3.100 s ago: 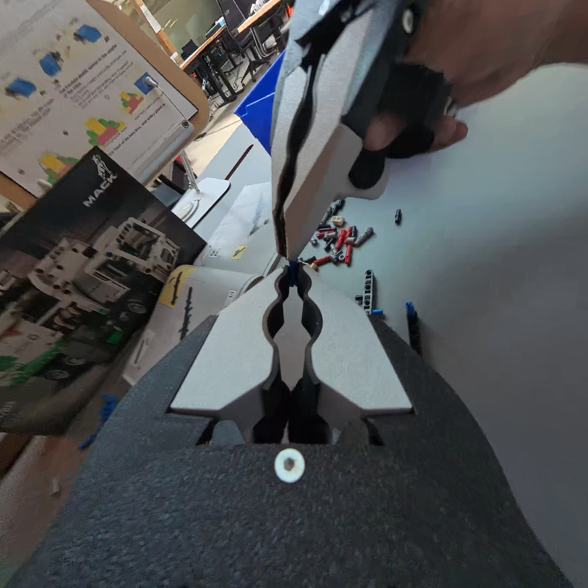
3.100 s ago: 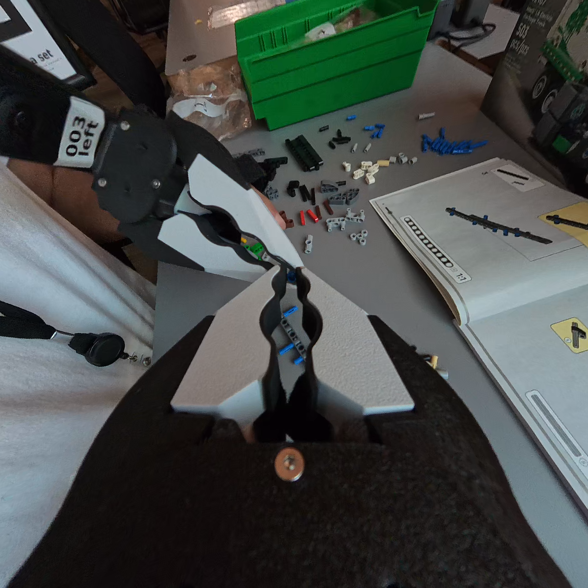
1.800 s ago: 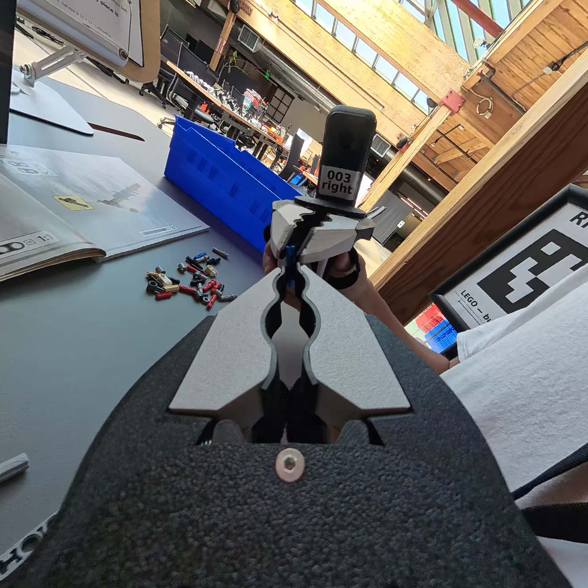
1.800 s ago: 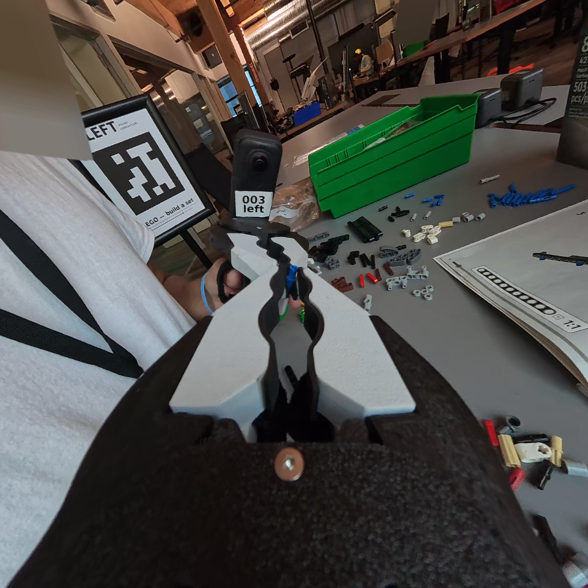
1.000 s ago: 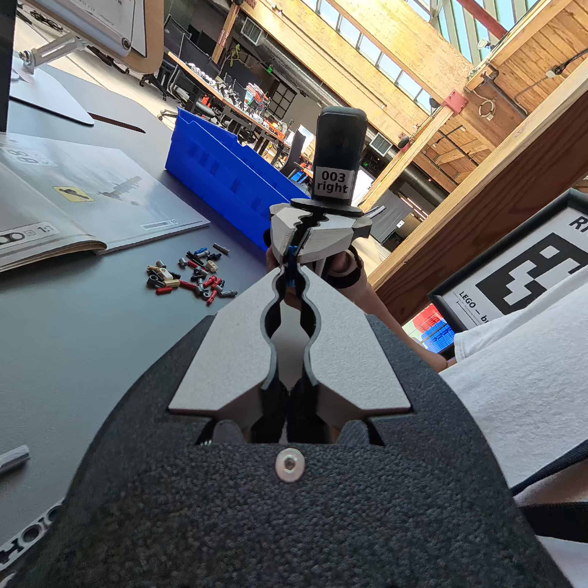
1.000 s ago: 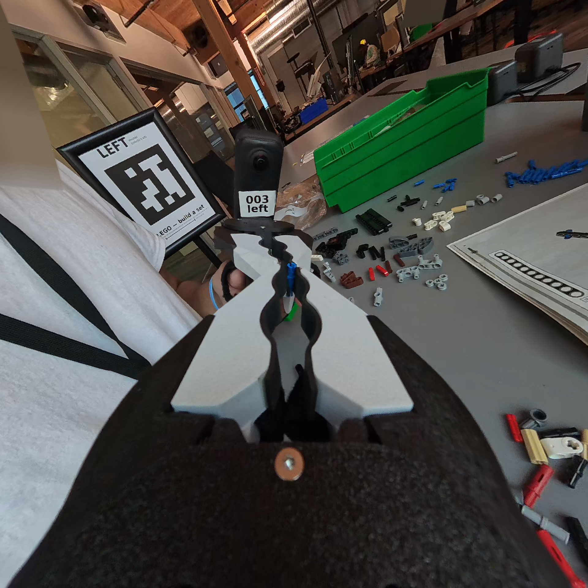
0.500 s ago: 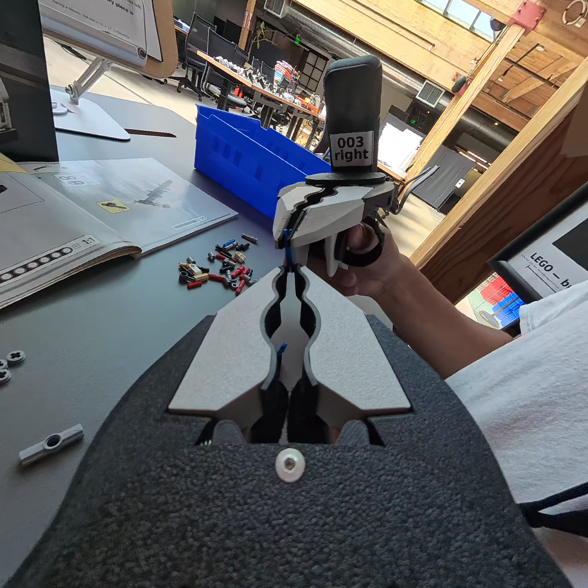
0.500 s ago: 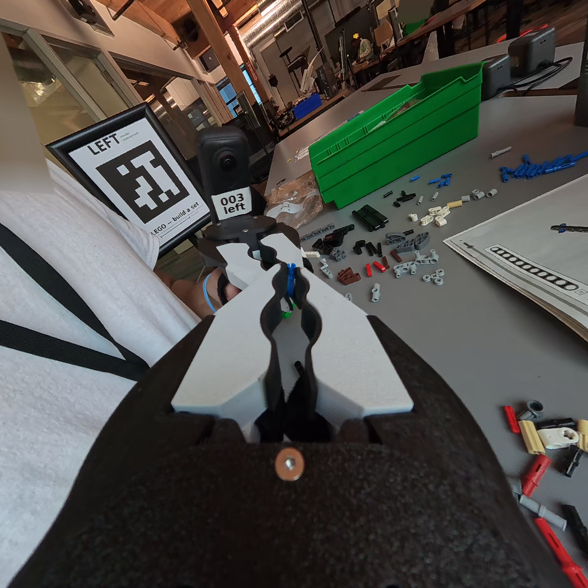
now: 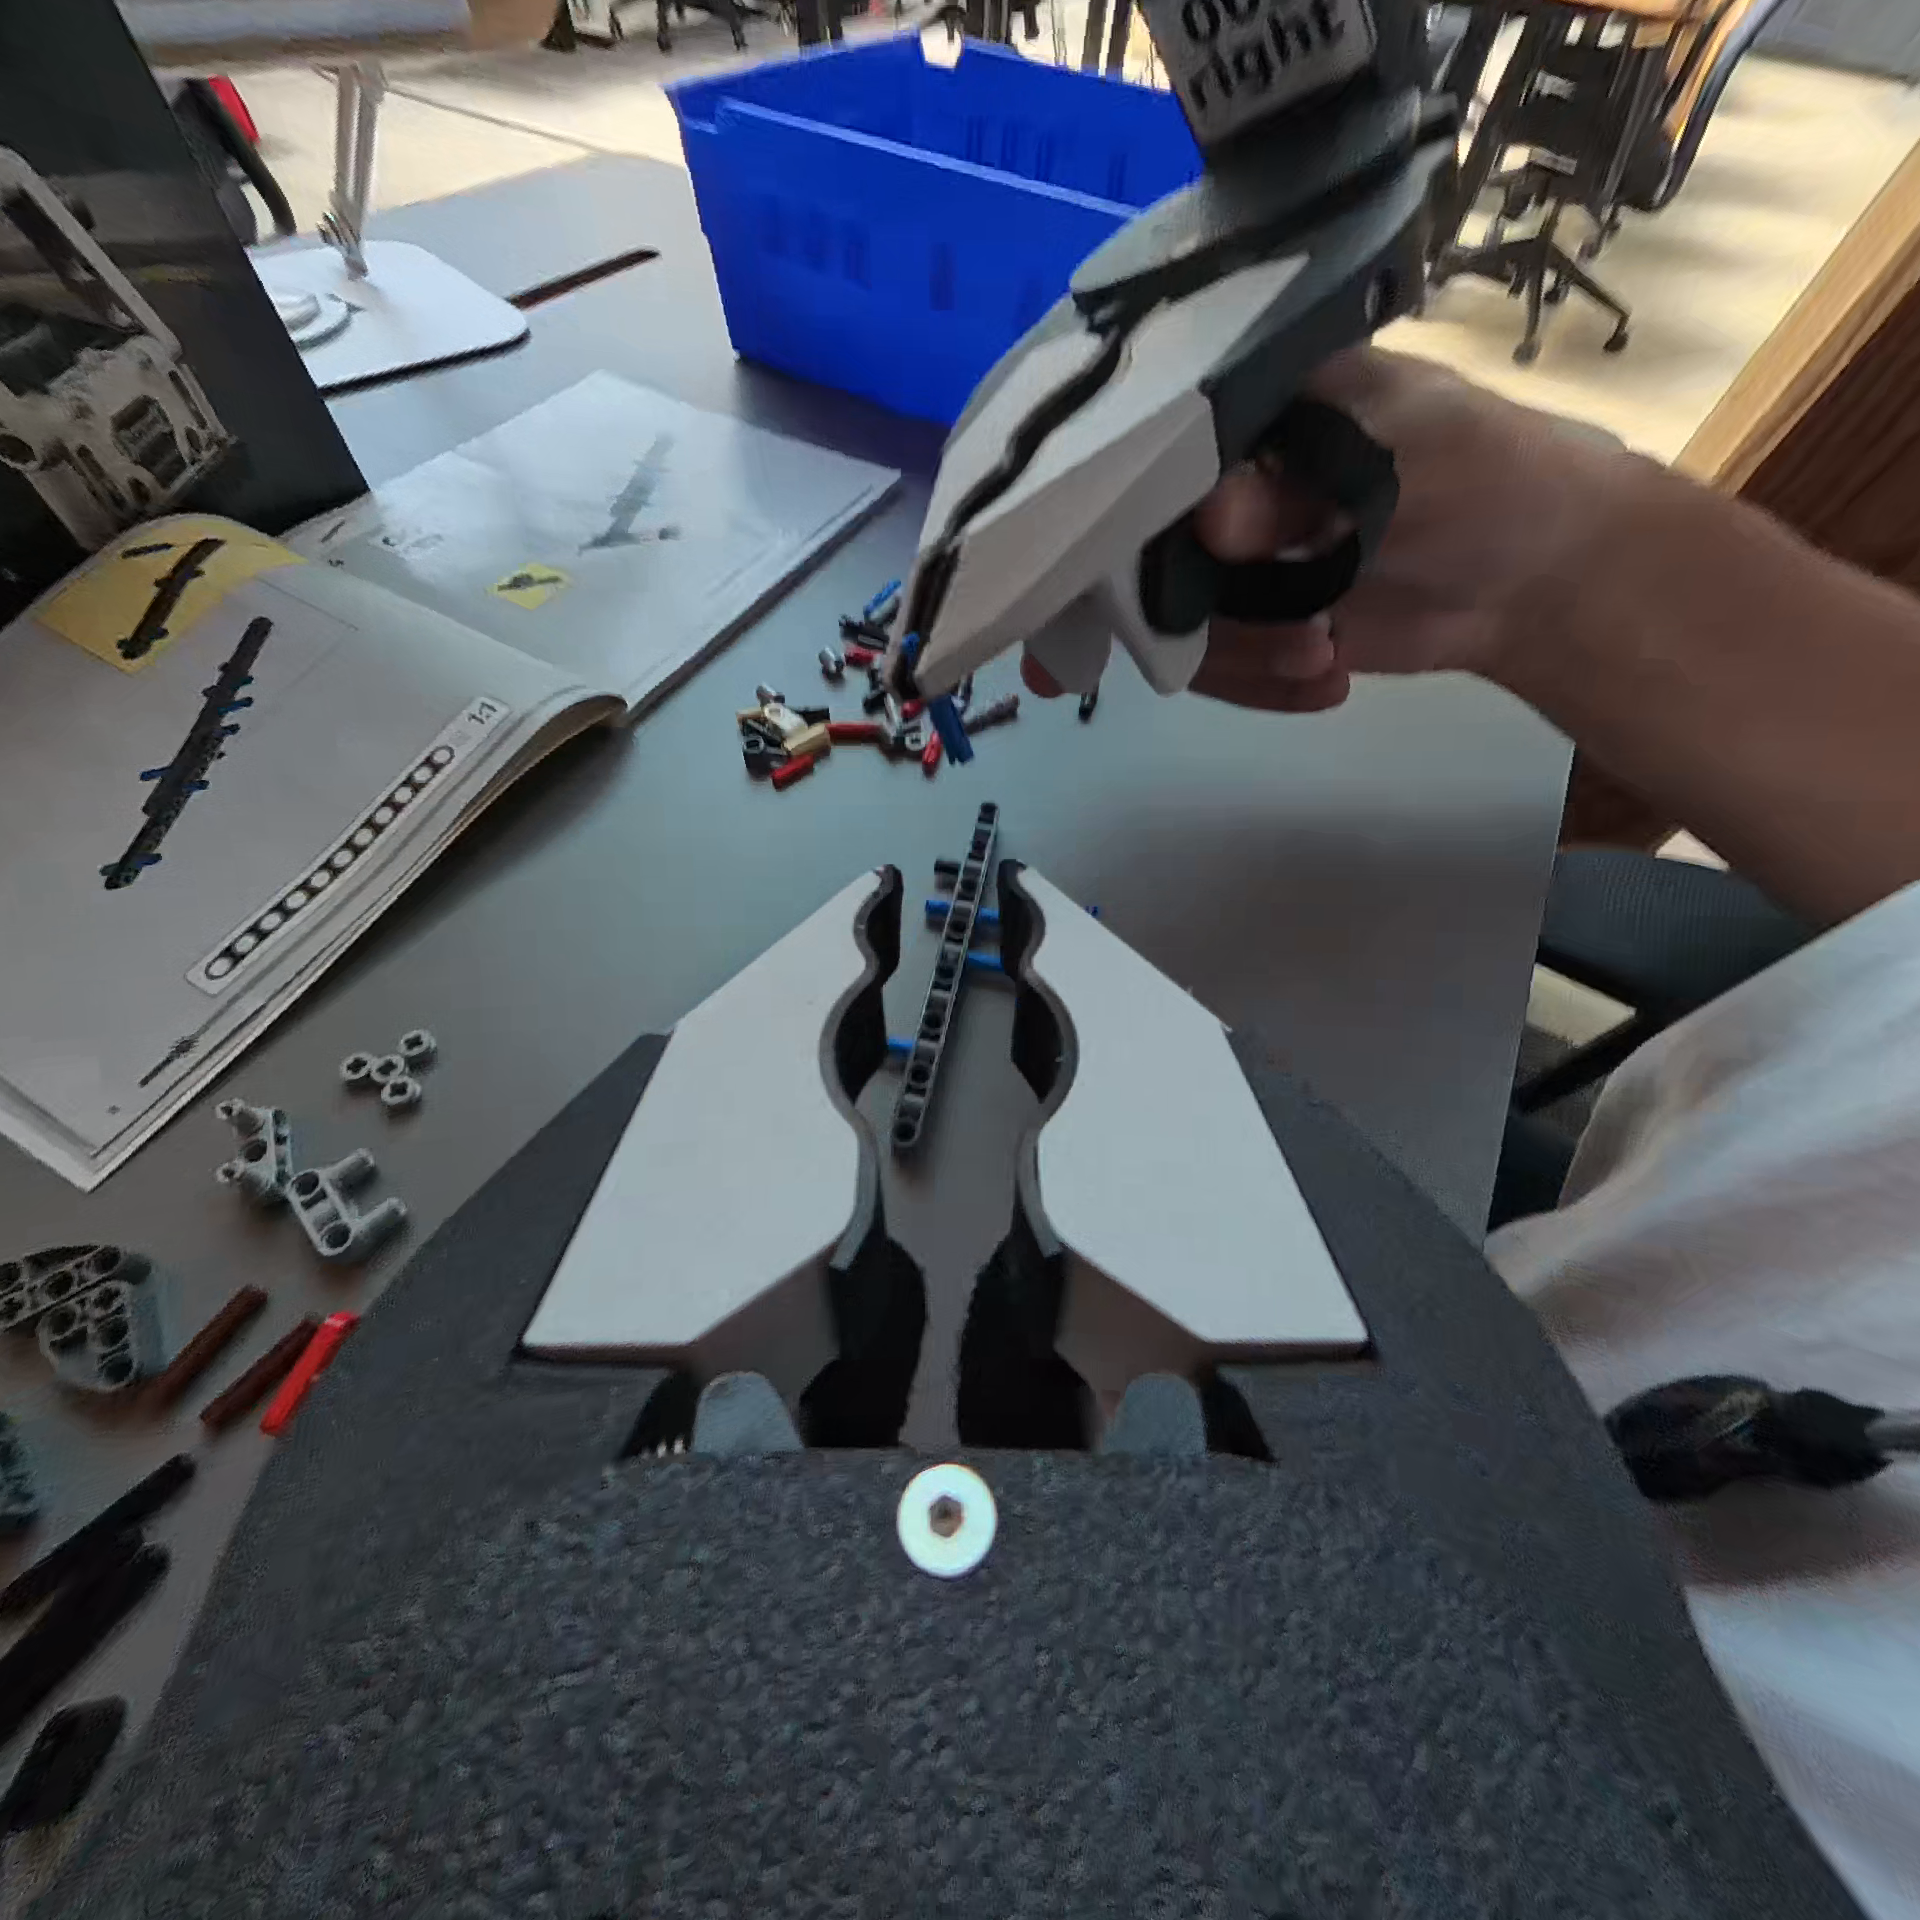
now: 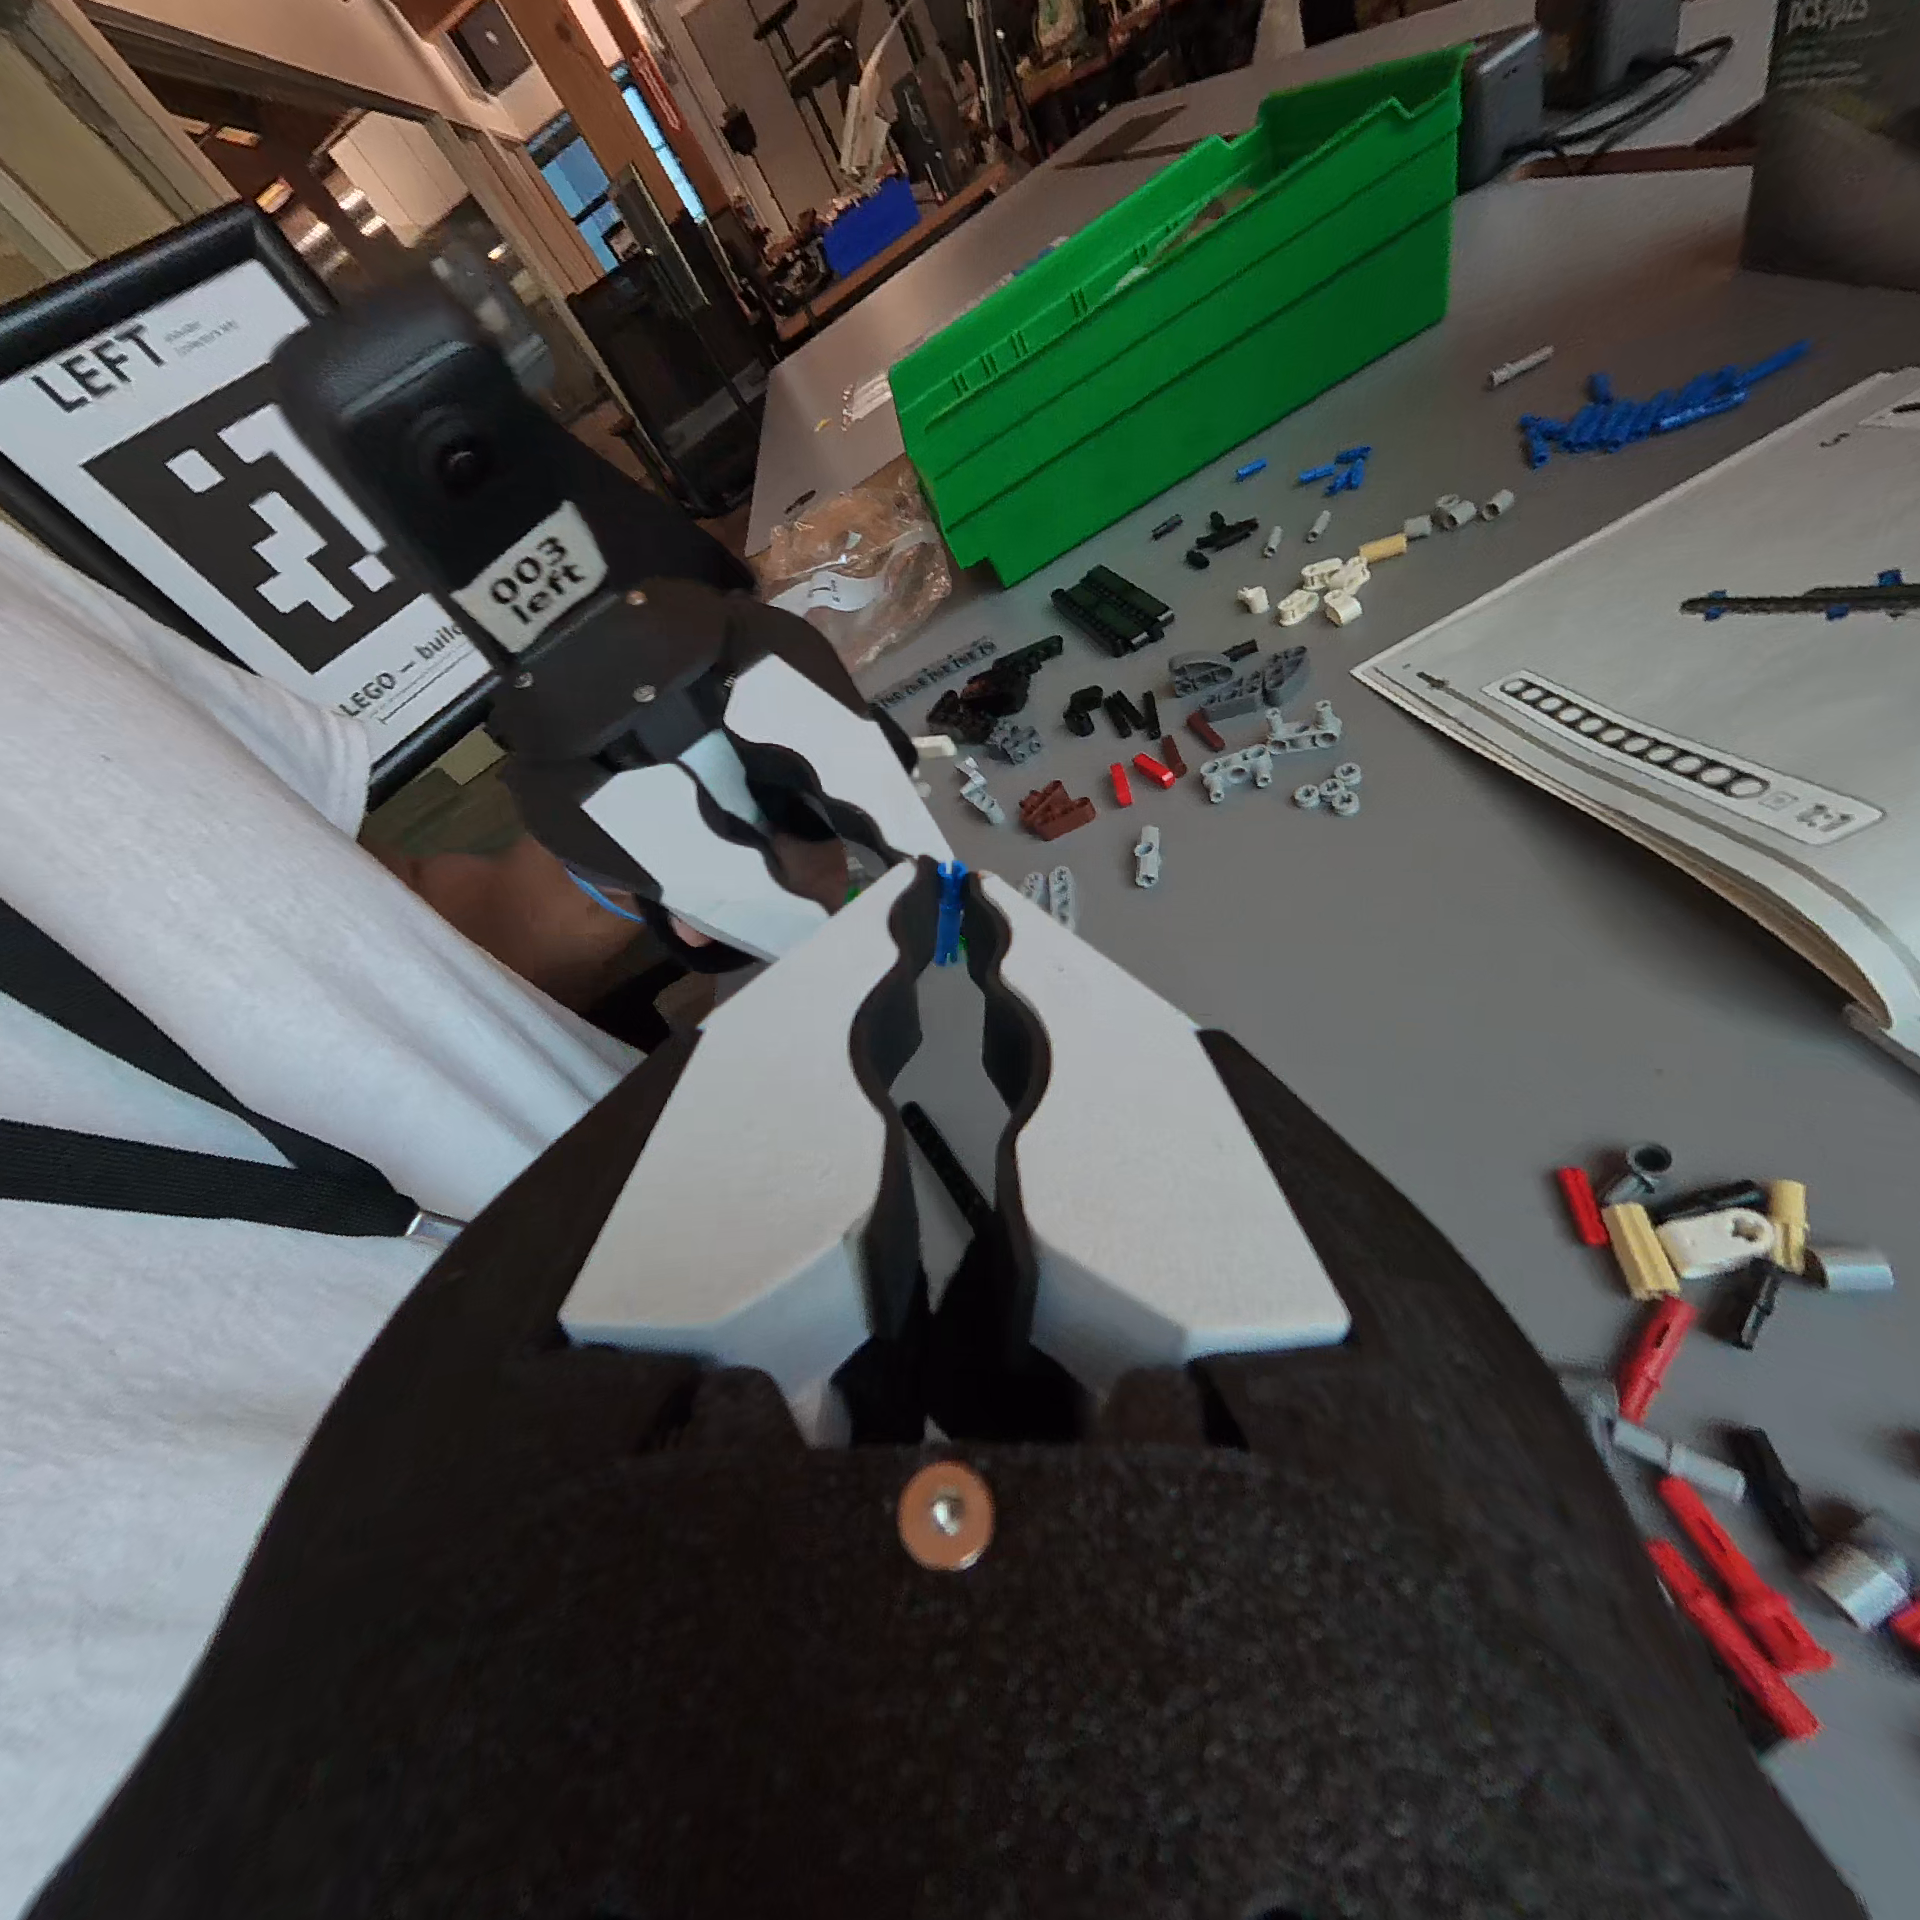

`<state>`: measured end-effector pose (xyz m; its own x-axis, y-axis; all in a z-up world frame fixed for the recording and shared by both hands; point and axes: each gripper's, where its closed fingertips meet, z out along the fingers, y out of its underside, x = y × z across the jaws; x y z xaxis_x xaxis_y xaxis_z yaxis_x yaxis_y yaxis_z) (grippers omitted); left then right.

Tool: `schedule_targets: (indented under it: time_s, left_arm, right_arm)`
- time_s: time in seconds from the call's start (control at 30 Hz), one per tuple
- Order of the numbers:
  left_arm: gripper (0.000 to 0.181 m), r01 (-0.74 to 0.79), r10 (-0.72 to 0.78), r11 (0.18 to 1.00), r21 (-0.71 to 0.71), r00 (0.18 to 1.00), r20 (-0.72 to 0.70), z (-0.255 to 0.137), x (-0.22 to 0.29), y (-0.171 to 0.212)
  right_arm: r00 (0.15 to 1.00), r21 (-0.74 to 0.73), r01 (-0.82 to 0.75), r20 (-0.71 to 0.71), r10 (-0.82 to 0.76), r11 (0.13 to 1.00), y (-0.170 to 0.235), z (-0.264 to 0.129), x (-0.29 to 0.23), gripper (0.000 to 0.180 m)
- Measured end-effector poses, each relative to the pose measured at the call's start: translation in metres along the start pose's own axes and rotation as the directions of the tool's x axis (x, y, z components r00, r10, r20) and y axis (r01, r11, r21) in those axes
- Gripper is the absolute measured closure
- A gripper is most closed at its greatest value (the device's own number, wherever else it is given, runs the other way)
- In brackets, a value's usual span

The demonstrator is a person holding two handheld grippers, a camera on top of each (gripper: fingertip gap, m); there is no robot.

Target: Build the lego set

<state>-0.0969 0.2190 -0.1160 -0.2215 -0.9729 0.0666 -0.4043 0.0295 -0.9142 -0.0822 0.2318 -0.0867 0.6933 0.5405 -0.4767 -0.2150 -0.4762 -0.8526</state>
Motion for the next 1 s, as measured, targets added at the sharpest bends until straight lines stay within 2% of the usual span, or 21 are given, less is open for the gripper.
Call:
schedule_targets:
  time_s: [0.17,0.3,0.47,0.57,0.7,0.83,0.93,1.0]
  left_arm:
    - [0.148,-0.032,0.008,0.967,-0.254,0.995,-0.095,0.000,0.013,0.050]
    - [0.150,-0.122,0.092,0.922,-0.367,0.991,-0.098,0.006,0.014,0.074]
    - [0.150,-0.187,0.149,0.903,-0.386,0.981,-0.129,0.008,0.025,0.078]
    - [0.153,-0.202,0.183,0.900,-0.386,0.979,-0.086,0.009,0.019,0.078]
    - [0.152,-0.109,0.065,0.938,-0.328,0.988,-0.141,0.003,0.029,0.068]
    - [0.153,-0.138,0.108,0.914,-0.383,0.989,-0.099,0.005,0.023,0.085]
    - [0.173,-0.112,0.090,0.916,-0.385,0.993,-0.074,0.006,0.021,0.083]
    - [0.174,-0.007,-0.022,0.911,-0.413,0.998,-0.066,0.006,0.022,0.083]
  right_arm:
    - [0.974,-0.133,-0.193,-0.145,0.173,0.972,0.033,-0.009,0.028,0.177]
    - [0.962,-0.179,-0.260,-0.137,0.238,0.949,0.055,-0.007,0.026,0.177]
    - [0.940,-0.224,-0.328,-0.175,0.293,0.918,0.077,-0.005,0.026,0.177]
    - [0.947,-0.208,-0.310,-0.153,0.282,0.928,0.078,-0.006,0.022,0.176]
    - [0.964,-0.155,-0.234,-0.166,0.208,0.960,0.074,-0.010,0.021,0.176]
    - [0.967,-0.103,-0.222,-0.150,0.205,0.970,0.072,-0.013,0.015,0.176]
    - [0.970,-0.077,-0.208,-0.143,0.196,0.975,0.070,-0.016,0.010,0.176]
    - [0.971,-0.059,-0.189,-0.160,0.177,0.980,0.069,-0.020,0.010,0.176]
